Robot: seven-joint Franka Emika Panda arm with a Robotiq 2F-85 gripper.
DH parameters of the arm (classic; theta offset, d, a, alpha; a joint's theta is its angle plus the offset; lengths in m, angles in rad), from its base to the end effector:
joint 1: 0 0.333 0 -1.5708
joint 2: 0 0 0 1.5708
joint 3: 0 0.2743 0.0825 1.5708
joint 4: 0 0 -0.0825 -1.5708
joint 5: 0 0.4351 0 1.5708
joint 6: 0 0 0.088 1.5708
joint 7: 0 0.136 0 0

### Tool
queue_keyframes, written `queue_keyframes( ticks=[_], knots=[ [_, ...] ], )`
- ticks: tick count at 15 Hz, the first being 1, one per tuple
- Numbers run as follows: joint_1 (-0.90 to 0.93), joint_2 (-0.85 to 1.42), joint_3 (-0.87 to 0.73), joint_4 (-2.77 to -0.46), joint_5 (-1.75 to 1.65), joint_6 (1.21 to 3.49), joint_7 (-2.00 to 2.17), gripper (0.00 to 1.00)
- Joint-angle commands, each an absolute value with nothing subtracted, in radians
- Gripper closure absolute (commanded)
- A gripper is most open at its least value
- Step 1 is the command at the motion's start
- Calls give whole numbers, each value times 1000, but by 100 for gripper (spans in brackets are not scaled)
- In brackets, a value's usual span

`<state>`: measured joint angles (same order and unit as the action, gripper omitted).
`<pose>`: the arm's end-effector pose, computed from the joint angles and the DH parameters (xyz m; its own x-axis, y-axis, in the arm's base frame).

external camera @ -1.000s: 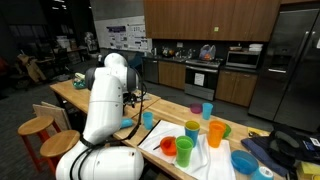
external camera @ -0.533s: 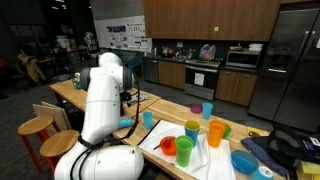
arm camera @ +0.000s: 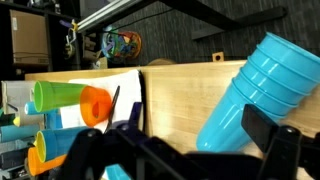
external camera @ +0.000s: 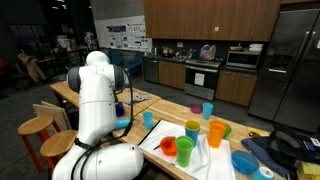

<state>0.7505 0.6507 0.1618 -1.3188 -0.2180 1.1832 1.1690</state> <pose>0.4240 0.4703 0.2545 0.9336 -0.3110 -0.1783 -0.1094 -0.7208 0.6845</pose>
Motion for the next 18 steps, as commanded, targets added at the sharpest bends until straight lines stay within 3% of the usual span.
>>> queue_keyframes(
  ticks=[1,18],
  knots=[
    [758,645,157,-1326,-216,1211,1215,0],
    [755,587,149,-1391,-280,1212,1233,0]
  ],
)
